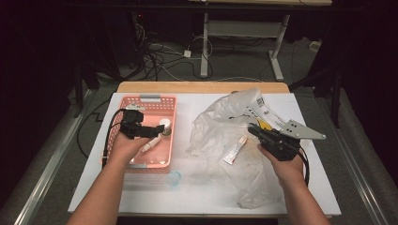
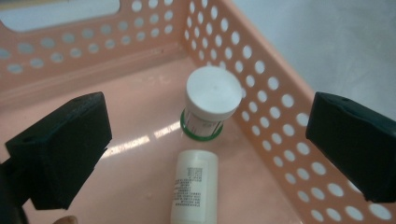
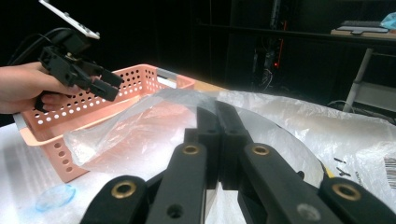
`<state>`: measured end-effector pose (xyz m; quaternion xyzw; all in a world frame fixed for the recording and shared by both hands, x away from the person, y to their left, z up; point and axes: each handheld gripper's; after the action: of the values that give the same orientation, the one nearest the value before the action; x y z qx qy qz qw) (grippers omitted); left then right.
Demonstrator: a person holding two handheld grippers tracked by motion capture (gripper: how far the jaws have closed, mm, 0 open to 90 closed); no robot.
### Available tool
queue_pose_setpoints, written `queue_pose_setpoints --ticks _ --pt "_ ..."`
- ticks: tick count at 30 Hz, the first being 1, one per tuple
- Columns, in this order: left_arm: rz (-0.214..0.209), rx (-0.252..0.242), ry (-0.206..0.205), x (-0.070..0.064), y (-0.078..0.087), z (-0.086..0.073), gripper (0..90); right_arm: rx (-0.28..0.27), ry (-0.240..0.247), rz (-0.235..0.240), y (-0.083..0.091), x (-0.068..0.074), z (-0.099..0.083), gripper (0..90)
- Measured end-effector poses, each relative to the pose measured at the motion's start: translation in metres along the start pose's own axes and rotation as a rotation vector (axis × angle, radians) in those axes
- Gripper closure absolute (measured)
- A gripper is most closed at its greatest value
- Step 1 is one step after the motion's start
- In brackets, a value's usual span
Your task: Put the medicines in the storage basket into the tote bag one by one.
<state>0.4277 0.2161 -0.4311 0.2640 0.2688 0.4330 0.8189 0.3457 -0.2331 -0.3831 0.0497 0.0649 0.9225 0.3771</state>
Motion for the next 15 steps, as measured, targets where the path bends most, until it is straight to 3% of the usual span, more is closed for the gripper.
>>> queue_pose_setpoints --ticks 7,15 --pt "0.011 0.182 -0.021 0.003 -0.016 0.001 2.3 -0.004 0.007 0.007 0.0 0.0 0.0 90.0" --pt "0.02 0.351 -0.077 -0.001 -0.027 0.001 9.4 0.0 0.004 0.006 0.0 0.0 0.0 90.0"
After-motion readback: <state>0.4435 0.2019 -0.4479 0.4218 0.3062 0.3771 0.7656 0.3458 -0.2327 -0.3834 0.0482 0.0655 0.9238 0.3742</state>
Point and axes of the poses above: each handheld gripper's, and its own axes: y roughly backward along the jaws, z roughly out of its top, x roughly to its left, and after that the axes turned 5 degrees about -x, right-handed
